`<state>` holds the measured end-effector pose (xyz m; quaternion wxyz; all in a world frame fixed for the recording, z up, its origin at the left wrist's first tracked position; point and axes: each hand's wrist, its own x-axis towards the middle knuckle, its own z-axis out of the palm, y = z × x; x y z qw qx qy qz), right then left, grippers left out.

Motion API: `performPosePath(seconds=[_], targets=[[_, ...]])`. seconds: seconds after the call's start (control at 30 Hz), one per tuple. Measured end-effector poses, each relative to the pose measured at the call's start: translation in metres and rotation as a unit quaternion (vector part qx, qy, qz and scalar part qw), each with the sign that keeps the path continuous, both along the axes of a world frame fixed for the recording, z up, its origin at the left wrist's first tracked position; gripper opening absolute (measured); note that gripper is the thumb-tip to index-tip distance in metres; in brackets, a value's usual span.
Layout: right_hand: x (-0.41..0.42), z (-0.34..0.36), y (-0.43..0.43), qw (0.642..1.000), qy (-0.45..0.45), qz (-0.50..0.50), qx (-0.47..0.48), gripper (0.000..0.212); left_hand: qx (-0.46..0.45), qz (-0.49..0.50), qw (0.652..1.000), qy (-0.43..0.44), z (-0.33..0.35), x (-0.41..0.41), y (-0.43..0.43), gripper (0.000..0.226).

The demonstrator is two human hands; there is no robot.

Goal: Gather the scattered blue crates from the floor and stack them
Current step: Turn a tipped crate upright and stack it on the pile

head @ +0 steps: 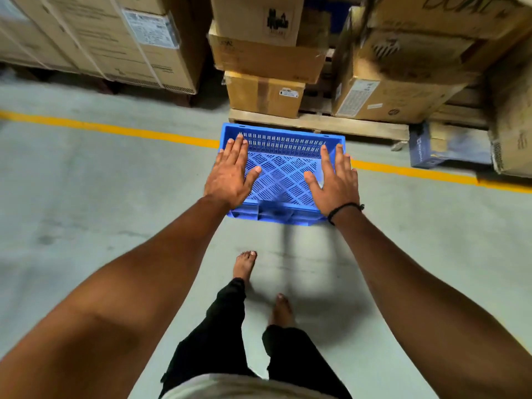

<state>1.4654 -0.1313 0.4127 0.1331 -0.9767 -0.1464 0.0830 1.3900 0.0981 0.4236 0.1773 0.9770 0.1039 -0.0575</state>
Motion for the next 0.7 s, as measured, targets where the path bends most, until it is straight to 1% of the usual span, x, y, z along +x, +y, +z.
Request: performPosePath(seconds=[0.1,0.23,0.37,0.47,0.57,0.7], targets=[[-0.029,0.037,0.001,0.998,-0.016,0.046,0.027,0.072,0.000,0.008,1.000,0.009,0.037,-0.040,-0.012,0.069],[-0.067,0.077,0.021,0.993,-0.012,0.097,0.067,0.068,0.030,0.033,0.999,0.012,0.083,-0.107,0.002,0.071],[-0.109,0.105,0.062,0.982,0.002,0.169,0.088,0.066,0.029,0.114,0.993,-0.002,0.117,-0.189,0.029,0.066],[-0.155,0.119,0.107,0.964,0.011,0.243,0.107,0.065,0.024,0.193,0.981,-0.014,0.131,-0.266,0.052,0.063],[-0.210,0.128,0.157,0.943,0.024,0.307,0.128,0.062,0.027,0.275,0.961,-0.022,0.138,-0.352,0.079,0.061],[-0.295,0.135,0.228,0.913,0.019,0.386,0.130,0.061,0.032,0.371,0.928,-0.024,0.140,-0.472,0.113,0.061]])
